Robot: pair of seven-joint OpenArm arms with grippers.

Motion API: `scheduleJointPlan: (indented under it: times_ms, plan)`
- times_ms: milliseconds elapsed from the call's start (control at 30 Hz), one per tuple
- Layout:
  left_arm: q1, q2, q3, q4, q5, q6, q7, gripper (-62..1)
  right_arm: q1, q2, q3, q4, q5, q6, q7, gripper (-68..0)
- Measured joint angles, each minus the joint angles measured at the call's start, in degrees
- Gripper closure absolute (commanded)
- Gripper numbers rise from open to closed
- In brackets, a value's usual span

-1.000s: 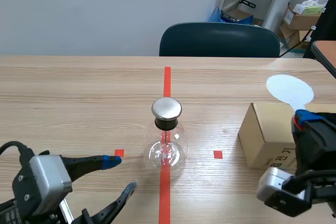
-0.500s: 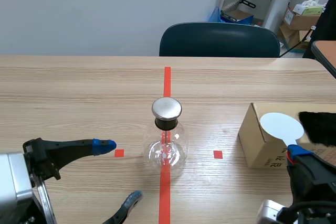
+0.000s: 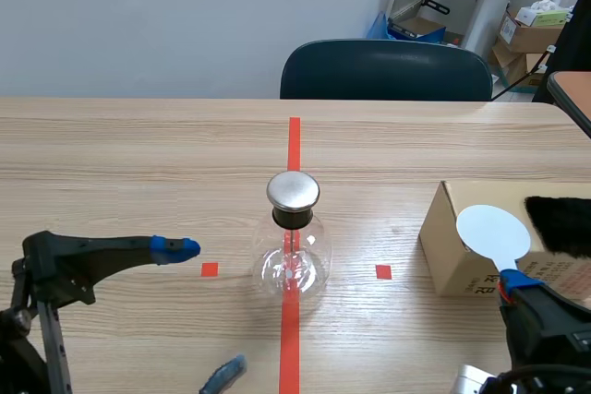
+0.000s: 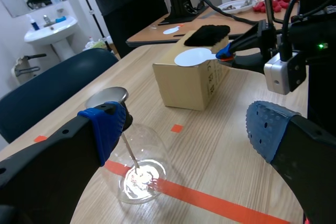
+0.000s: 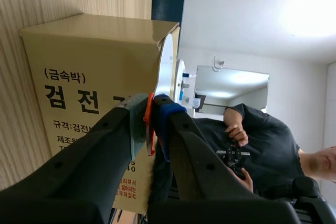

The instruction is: Do the electroscope experiment

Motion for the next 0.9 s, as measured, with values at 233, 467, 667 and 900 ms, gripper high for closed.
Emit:
scheduleJointPlan:
  times_ms: [233,467,667,900]
  plan:
    - [2.2,-2.0,0.0,0.0,1.3,0.0,0.1,-49.7,0.0,0.0,0.0,0.0,-0.3,0.0,-0.4,-26.0]
    - [2.8,-4.2,0.0,0.0,1.3,0.0,-0.7,-49.7,0.0,0.0,-0.2,0.0,-0.9,0.0,-0.4,-67.9]
    - [2.8,-4.2,-0.4,0.0,4.9,0.0,-0.6,-49.7,0.0,0.0,-0.3,0.0,-0.9,0.0,-1.0,-67.9]
    - [2.8,-4.2,-0.6,0.0,7.7,0.4,-0.6,-49.7,0.0,0.0,-0.3,0.0,-0.9,0.0,-1.0,-67.9]
